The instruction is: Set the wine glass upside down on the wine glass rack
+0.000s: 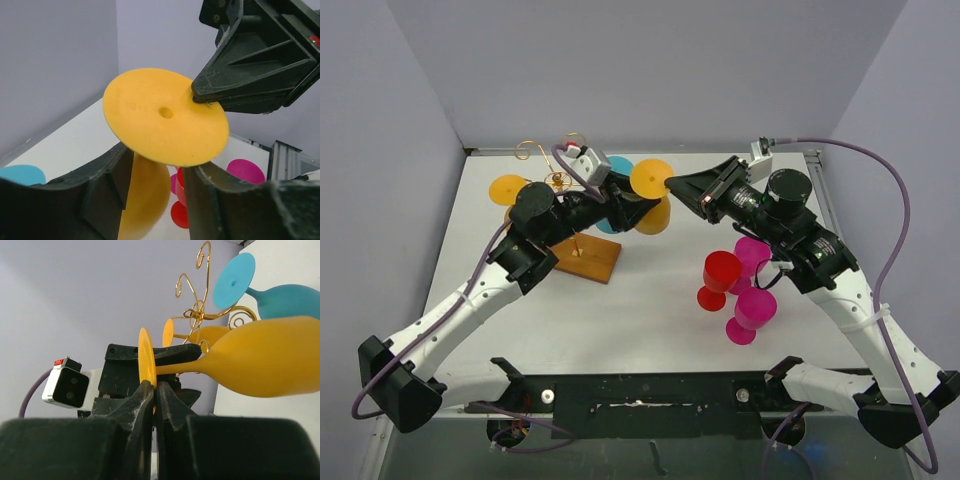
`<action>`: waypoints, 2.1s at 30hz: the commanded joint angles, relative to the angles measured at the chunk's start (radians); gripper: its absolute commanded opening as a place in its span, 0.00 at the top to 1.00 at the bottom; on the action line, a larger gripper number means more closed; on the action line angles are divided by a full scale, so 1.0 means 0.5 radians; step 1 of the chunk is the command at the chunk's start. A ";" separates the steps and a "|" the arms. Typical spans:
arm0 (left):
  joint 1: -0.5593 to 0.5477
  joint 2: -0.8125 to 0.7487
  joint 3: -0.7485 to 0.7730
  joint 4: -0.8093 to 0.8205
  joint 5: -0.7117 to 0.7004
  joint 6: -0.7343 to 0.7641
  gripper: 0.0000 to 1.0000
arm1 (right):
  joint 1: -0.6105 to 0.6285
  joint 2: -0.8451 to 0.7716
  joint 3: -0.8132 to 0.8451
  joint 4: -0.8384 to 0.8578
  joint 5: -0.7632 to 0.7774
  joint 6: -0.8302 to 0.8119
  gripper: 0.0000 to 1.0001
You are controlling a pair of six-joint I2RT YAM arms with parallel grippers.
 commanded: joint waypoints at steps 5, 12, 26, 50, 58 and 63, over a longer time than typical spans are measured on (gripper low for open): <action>-0.010 -0.288 -0.029 -0.212 -0.079 -0.398 0.43 | 0.010 -0.120 -0.059 0.037 0.059 0.064 1.00; 0.085 -0.377 0.018 -0.349 0.034 -1.220 0.36 | 0.013 -0.182 -0.168 0.120 0.038 0.046 1.00; 0.402 -0.235 -0.061 -0.183 0.272 -1.866 0.45 | 0.016 -0.242 -0.282 0.203 -0.036 -0.012 1.00; 0.399 -0.246 -0.021 -0.386 0.252 -1.965 0.84 | 0.035 -0.038 -0.346 0.445 -0.273 -0.071 1.00; 0.402 -0.319 -0.013 -0.499 0.101 -1.971 1.00 | 0.035 -0.069 -0.413 0.565 -0.315 -0.098 0.73; 0.405 -0.383 0.018 -0.654 -0.097 -1.965 1.00 | 0.024 -0.127 -0.442 0.535 -0.289 -0.210 0.39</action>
